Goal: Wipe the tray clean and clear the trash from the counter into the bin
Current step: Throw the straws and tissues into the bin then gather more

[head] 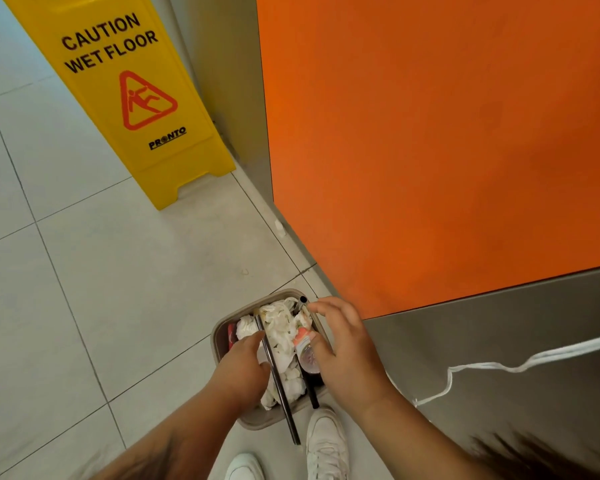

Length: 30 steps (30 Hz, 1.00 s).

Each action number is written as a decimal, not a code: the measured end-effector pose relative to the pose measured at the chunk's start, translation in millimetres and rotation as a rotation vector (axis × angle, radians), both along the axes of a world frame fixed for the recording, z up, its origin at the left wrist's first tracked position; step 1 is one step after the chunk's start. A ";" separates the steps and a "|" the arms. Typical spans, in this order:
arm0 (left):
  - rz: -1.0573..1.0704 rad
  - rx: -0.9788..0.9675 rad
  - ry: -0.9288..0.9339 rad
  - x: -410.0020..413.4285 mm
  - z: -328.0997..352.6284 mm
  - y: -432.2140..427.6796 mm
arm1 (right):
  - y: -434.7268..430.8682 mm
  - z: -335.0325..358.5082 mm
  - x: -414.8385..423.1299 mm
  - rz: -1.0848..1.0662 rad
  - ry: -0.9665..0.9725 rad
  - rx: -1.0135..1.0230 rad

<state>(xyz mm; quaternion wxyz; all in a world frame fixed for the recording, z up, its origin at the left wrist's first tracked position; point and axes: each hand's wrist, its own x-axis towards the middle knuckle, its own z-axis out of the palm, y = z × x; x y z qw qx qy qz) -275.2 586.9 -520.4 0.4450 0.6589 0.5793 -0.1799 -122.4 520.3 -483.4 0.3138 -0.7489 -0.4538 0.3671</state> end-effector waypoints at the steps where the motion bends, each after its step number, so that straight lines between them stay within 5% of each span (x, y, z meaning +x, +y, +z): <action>1: 0.010 0.010 -0.006 -1.3 4.5 -0.7 | -0.7 3.3 -0.2 -0.004 0.000 0.000; 15: -0.074 0.261 -0.075 -41.2 198.0 27.0 | -17.1 184.0 8.4 -0.040 0.054 0.057; 30: -0.441 0.368 -0.551 29.8 452.4 2.3 | -129.3 453.7 44.4 -0.340 -0.164 0.466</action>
